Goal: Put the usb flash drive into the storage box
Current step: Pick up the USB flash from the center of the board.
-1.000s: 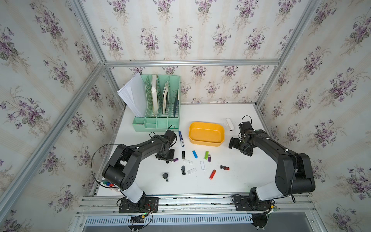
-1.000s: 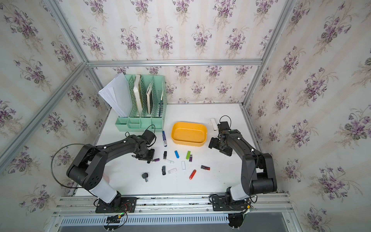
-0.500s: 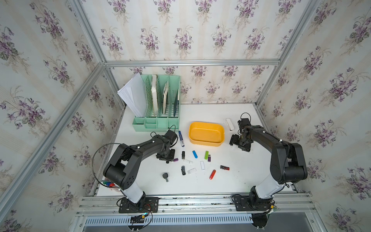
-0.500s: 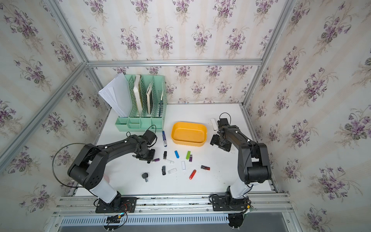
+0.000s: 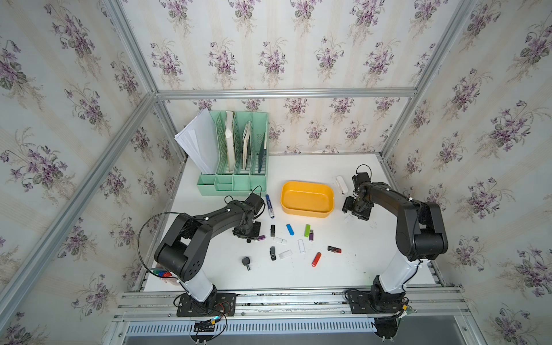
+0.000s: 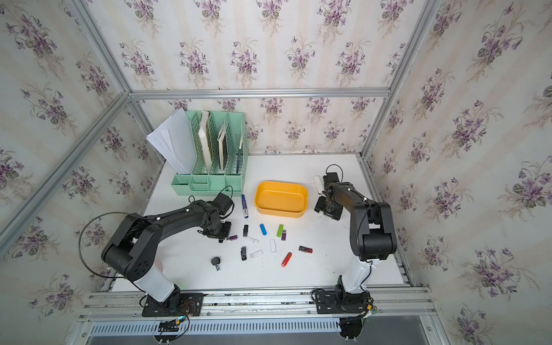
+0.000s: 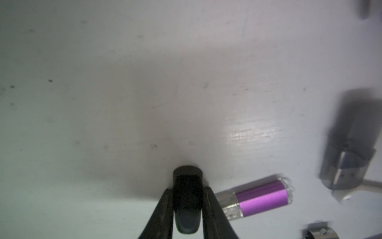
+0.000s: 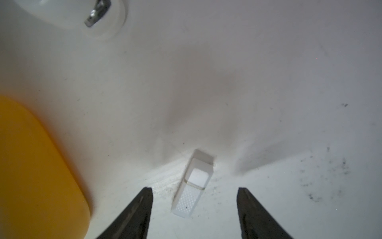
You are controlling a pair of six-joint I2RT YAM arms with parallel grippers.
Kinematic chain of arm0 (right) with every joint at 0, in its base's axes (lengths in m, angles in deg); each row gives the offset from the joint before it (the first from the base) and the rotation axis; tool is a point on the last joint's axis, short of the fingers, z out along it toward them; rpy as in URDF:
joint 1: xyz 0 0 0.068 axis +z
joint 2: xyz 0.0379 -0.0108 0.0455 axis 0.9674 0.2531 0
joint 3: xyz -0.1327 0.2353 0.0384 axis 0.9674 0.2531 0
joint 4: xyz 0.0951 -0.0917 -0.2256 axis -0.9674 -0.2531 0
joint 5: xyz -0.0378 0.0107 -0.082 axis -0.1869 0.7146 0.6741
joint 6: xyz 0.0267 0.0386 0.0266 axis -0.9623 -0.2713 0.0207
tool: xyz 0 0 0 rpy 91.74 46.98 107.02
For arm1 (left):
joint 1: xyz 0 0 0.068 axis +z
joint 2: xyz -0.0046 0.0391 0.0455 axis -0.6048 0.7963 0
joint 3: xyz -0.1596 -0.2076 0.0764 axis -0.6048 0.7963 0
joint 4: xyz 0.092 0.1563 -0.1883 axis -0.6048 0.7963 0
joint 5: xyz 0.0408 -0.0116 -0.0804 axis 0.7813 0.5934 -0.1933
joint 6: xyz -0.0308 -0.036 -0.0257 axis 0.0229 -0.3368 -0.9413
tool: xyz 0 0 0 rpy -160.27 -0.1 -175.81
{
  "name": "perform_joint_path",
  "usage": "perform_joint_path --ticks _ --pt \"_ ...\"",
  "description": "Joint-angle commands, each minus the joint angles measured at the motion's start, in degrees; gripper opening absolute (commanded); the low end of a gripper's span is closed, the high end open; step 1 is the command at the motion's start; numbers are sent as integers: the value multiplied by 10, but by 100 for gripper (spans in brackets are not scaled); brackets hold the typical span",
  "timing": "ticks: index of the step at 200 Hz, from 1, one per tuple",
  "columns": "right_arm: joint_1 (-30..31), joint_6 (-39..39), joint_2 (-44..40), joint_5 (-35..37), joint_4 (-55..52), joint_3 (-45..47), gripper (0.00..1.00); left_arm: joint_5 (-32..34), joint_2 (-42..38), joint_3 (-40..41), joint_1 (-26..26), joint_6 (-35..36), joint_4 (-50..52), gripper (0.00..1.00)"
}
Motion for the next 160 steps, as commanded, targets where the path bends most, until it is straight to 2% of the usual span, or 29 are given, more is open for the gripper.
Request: perform_joint_path --ticks 1,90,135,160 --pt "-1 7 1 10 2 4 67 -42 11 7 -1 -3 6 25" --pt "-13 17 29 -3 15 2 60 -40 18 3 -2 0 11 25" --pt "-13 17 34 -11 9 4 50 -40 20 2 -3 0 14 24" --pt "-13 18 31 -18 2 11 52 -40 19 2 -3 0 14 24"
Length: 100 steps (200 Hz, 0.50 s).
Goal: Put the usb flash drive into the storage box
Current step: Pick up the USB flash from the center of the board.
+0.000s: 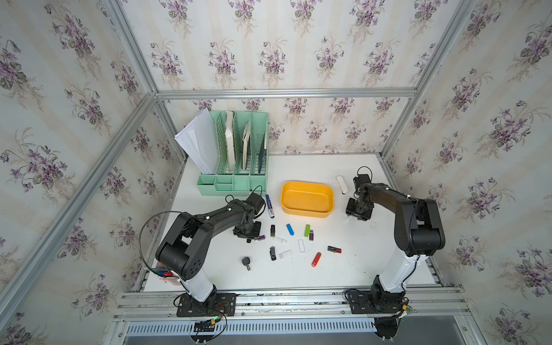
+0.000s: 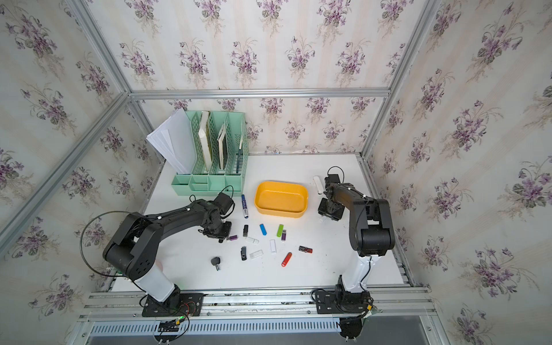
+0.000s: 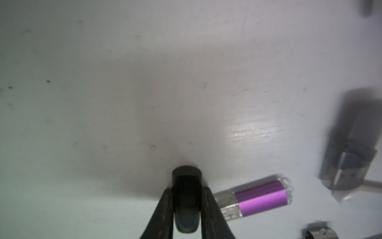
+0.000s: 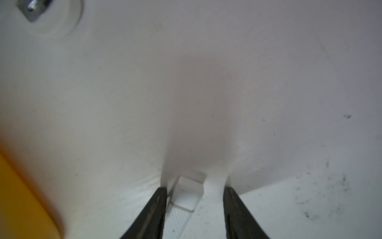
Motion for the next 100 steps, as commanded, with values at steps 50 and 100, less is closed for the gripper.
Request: perform_joint_path --ticks 50,100 --pt "1 5 -13 -33 -17 19 51 -42 16 8 -3 0 5 24" --pt "10 4 -15 -42 -29 18 46 -41 17 8 -5 0 3 24"
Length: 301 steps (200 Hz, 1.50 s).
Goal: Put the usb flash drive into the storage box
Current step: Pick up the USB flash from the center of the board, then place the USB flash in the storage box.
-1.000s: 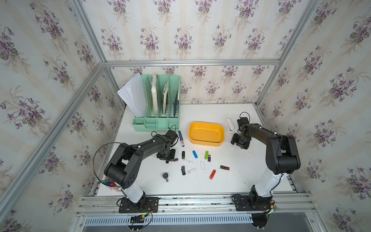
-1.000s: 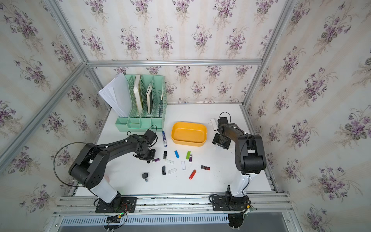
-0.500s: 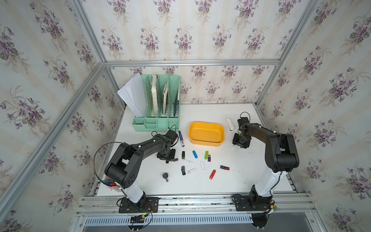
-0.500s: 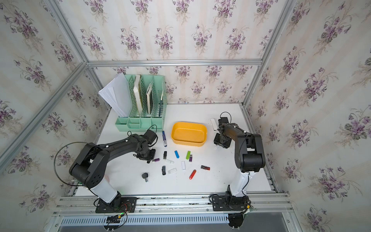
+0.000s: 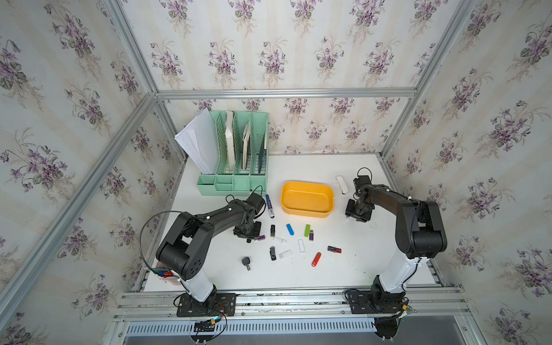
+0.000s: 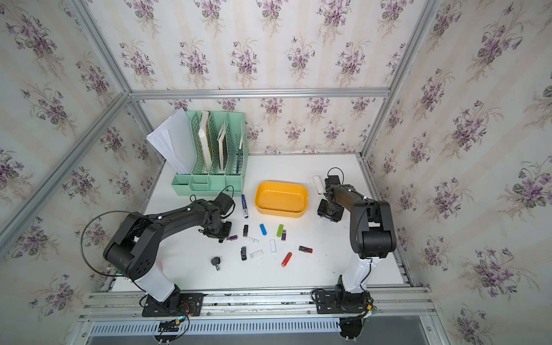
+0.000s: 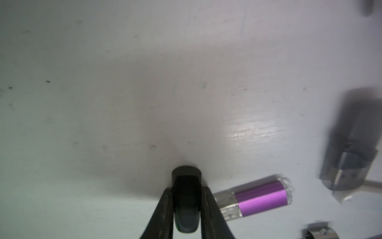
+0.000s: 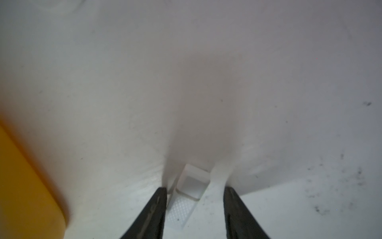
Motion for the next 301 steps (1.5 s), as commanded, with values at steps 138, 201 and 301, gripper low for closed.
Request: perform_joint_path --ticks 138,201,301 --pt "8 6 -2 -23 -23 13 21 -46 18 10 -8 0 2 21" --pt "21 13 -56 -19 -90 -56 16 -47 24 10 -7 0 0 21" --pt "148 -11 -33 -18 -170 -269 14 -48 27 7 -9 0 2 20"
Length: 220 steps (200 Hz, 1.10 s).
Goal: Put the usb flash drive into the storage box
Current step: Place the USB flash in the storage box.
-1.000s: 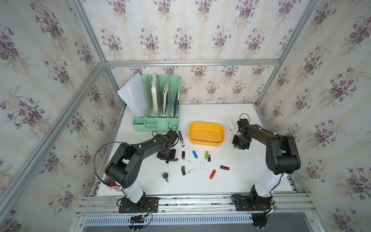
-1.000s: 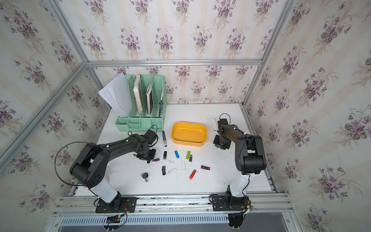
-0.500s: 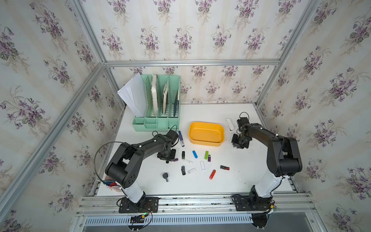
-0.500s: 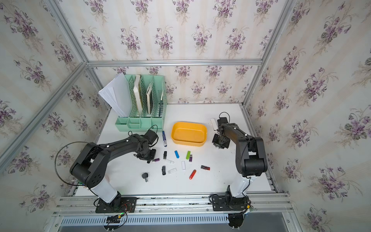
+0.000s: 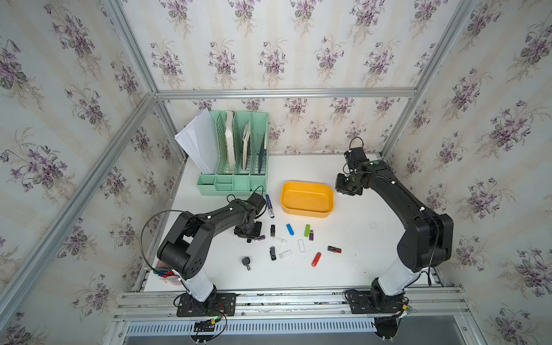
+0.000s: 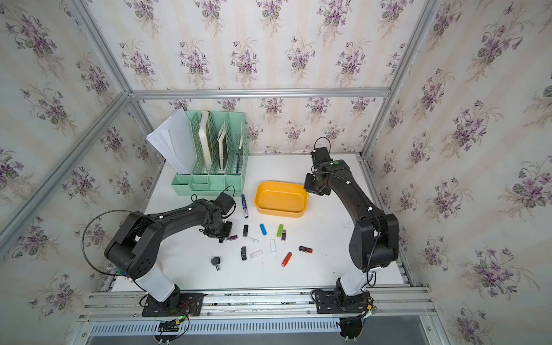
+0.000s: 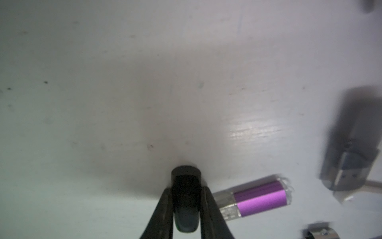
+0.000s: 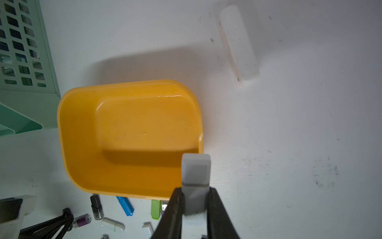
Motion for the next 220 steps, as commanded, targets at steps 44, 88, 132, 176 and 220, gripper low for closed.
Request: perform_joint_path --ticks 44,88,132,176,220 --pt "63 -20 88 -5 24 -25 14 -52 22 9 -5 0 -2 20" --pt "76 -19 151 32 41 -36 14 -53 23 11 -5 0 -3 20" --pt "77 -16 198 70 37 -51 14 -52 25 13 -5 0 -4 20" --pt "78 -13 227 105 41 -56 15 -54 29 11 -6 -1 -3 20" --pt "77 -11 245 118 50 -49 15 -54 28 9 -9 -1 -2 20"
